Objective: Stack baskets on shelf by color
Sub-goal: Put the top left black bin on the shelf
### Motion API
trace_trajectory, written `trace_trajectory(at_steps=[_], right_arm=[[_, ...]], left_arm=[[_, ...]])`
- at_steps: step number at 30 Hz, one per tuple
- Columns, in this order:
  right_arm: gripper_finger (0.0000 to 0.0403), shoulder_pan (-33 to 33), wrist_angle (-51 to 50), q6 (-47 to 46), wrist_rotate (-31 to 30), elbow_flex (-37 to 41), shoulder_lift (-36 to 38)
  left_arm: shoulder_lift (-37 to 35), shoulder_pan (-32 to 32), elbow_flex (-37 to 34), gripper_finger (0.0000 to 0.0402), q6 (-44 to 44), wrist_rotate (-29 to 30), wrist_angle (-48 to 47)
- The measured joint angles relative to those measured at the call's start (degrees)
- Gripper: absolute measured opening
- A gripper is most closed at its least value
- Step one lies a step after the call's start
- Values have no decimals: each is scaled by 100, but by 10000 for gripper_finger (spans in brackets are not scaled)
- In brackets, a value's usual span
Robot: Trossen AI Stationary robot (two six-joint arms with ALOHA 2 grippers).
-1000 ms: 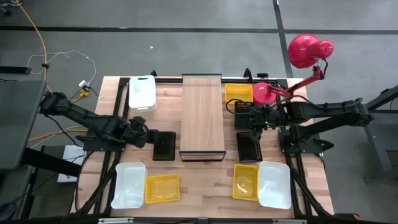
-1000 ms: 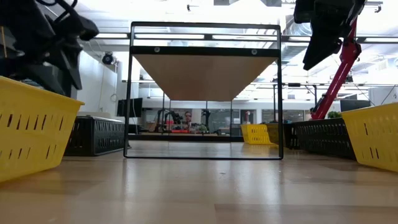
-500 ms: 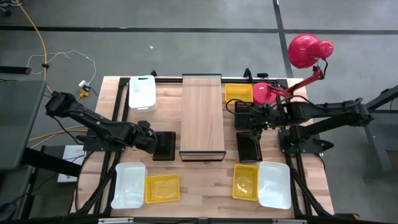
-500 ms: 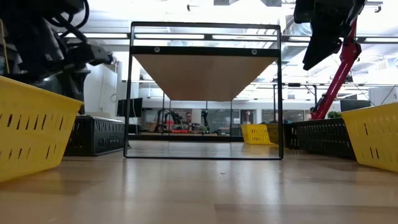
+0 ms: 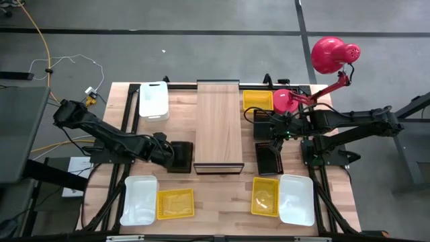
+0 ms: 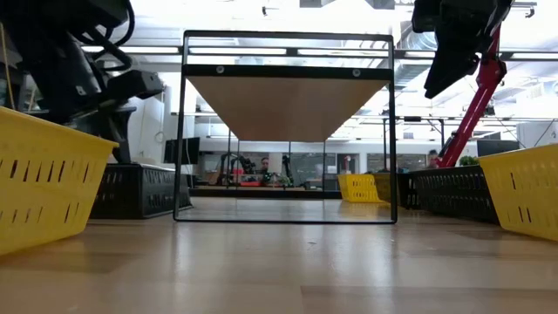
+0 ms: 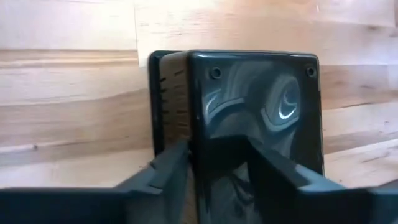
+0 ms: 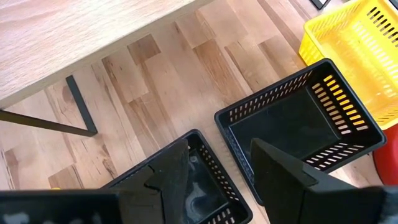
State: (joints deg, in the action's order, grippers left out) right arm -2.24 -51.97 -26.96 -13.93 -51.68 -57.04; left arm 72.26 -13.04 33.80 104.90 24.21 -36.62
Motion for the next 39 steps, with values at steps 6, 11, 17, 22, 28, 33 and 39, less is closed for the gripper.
trace_trajectory(at_steps=[6, 11, 17, 22, 28, 33, 39], right_arm=[[161, 0, 1, 0, 2, 0, 0], [161, 0, 1, -2, 4, 0, 0], [161, 0, 50, -2, 7, 0, 0], [161, 0, 95, -3, 9, 0, 0], [161, 0, 95, -40, -54, 0, 0], [161, 0, 99, -153, -109, 0, 0], [161, 0, 105, -254, -225, 0, 0]], left_arm=[[-143, -17, -6, 9, -13, 303, -11], [-308, -17, -17, 2, -156, 384, -201], [-1059, -17, -10, 0, -981, 557, -403], [-1739, -17, 359, 0, -3763, -506, -324], [-1773, -226, 728, 16, -5228, -1978, -328], [-1254, -676, 754, 75, -5750, -2176, -261], [-404, -1200, 752, 176, -6585, -1283, -178]])
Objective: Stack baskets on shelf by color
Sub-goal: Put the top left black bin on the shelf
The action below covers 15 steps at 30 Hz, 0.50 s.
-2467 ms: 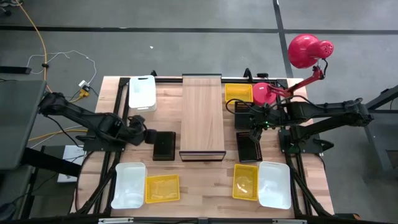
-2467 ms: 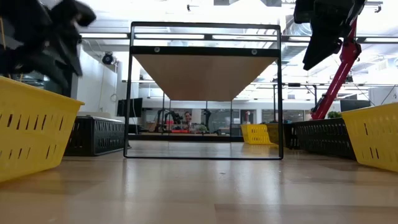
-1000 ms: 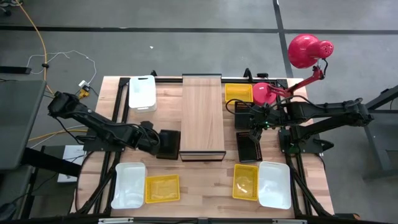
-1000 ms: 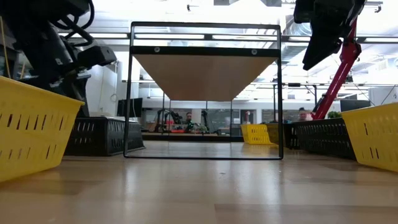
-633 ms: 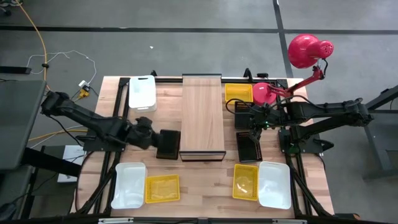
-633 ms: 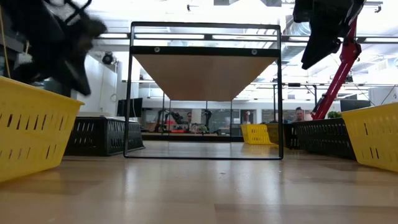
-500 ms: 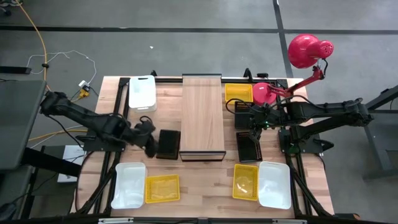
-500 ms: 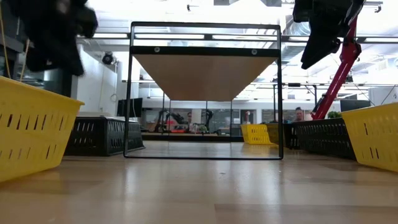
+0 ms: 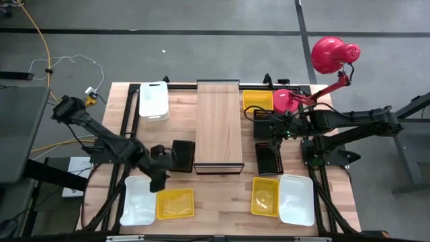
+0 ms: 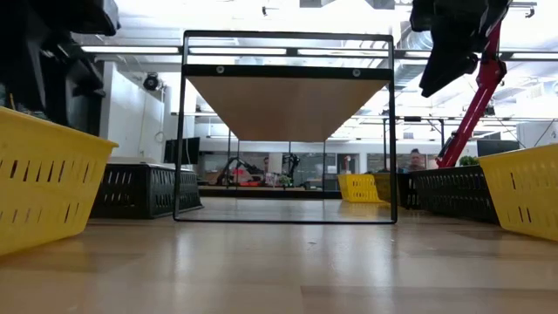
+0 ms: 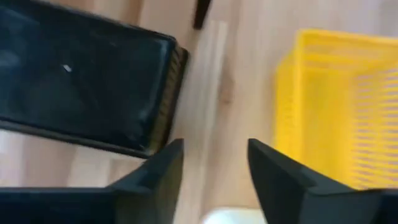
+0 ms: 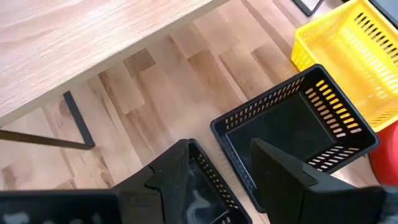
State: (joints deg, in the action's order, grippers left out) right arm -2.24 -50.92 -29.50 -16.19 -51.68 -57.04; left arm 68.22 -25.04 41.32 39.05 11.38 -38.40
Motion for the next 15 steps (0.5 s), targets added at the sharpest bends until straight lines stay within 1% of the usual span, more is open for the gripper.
trace_trajectory(at_steps=[4, 7, 12, 15], right_arm=[[161, 0, 25, -69, -37, 0, 0], [161, 0, 23, -69, -36, 0, 0], [161, 0, 23, -176, -37, 0, 0], [161, 0, 22, -170, -41, 0, 0]], left_arm=[[406, -216, 2, 227, -58, 697, 253], [667, -401, 2, 244, 284, 1095, 140], [885, -685, 2, 248, 1731, 1442, -37], [925, -887, 2, 248, 2816, 1719, -422]])
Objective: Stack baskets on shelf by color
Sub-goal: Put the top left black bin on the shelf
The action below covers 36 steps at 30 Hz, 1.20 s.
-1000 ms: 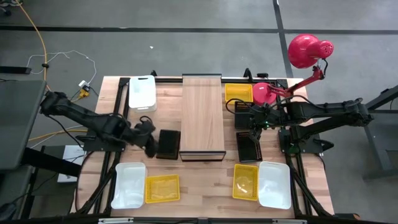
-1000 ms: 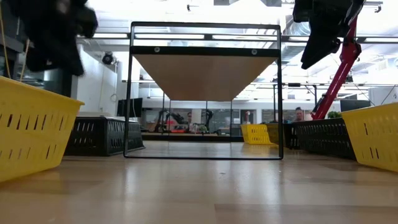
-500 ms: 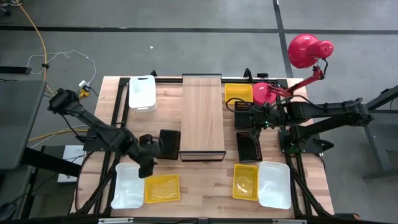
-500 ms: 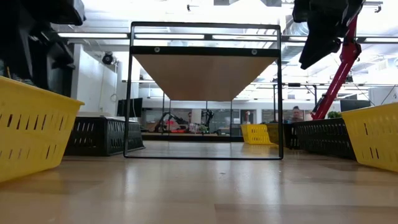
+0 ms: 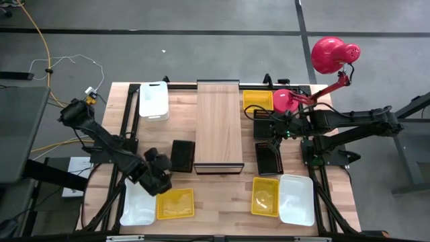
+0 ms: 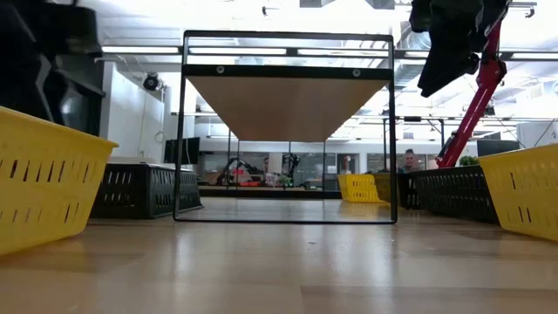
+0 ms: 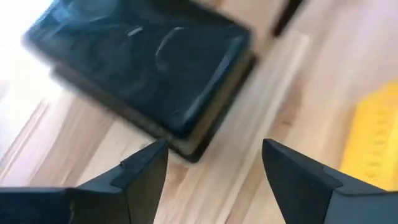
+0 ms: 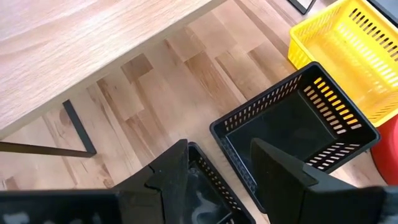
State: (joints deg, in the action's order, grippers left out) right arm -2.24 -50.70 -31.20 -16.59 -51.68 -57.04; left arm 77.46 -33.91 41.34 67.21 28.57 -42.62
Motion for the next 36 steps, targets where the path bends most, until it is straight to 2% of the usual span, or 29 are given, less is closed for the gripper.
trace_trajectory(at_steps=[4, 7, 13, 21, 24, 29, 33, 36], right_arm=[[161, 0, 1, 10, -134, 0, 0], [161, 0, 1, 13, -230, 0, 0], [161, 0, 1, 63, -245, 0, 0], [161, 0, 1, 79, -243, 0, 0], [161, 0, 1, 77, -241, 0, 0], [161, 0, 1, 76, -241, 0, 0], [161, 0, 2, 76, -241, 0, 0], [161, 0, 3, 60, -239, 0, 0]], left_arm=[[1, -279, -67, 248, 1452, 437, -527], [1, -411, -290, 248, 1981, 642, -358], [3, -440, -766, 248, 1696, 927, 822], [3, -440, -1268, 248, 1664, 1263, 1458], [3, -438, -1520, 248, 1640, 1357, 2027], [3, -438, -1780, 244, 1273, 1519, 2597], [5, -435, -1884, 217, 1164, 1683, 2761], [5, -433, -1891, 170, 1162, 1710, 2778]])
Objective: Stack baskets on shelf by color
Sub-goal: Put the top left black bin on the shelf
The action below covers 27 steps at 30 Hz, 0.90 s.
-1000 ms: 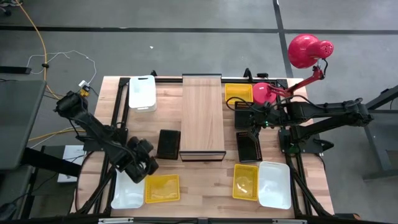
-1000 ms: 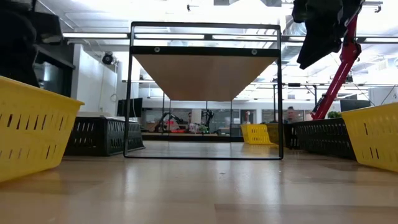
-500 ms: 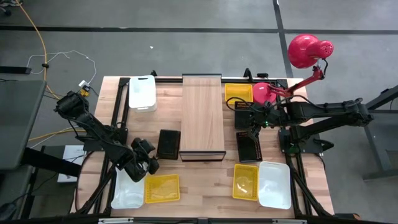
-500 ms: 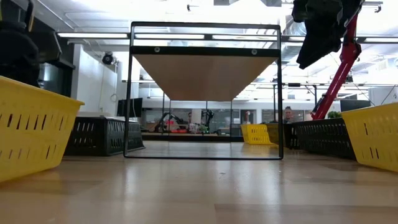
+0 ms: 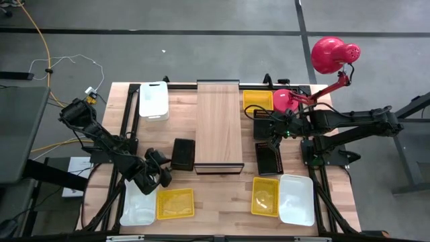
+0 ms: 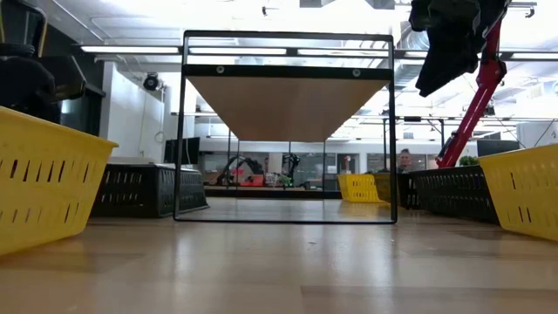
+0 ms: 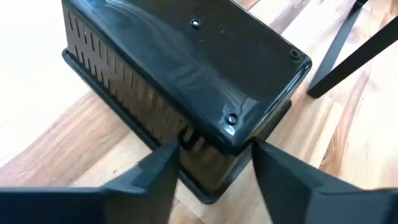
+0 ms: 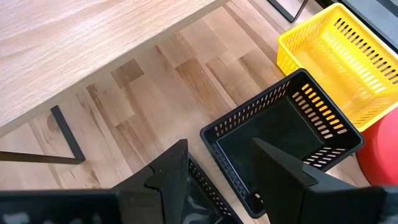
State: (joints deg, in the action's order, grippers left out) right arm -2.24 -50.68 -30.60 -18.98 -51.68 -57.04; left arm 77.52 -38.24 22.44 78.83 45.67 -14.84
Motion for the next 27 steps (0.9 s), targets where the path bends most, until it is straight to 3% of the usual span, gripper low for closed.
trace_trajectory(at_steps=[7, 13, 21, 27], right_arm=[[161, 0, 44, -1, -7, 0, 0], [161, 0, 51, -1, -9, 0, 1], [161, 0, 86, -1, -7, 0, 0], [161, 0, 85, -1, -4, 0, 0]], left_arm=[[0, -1, 2, 16, 8, 135, 38], [-51, -1, 2, 8, 197, 483, 121], [-581, -7, 2, 1, 47, 509, -110], [-1640, -8, 350, 0, 48, 501, -2001]])
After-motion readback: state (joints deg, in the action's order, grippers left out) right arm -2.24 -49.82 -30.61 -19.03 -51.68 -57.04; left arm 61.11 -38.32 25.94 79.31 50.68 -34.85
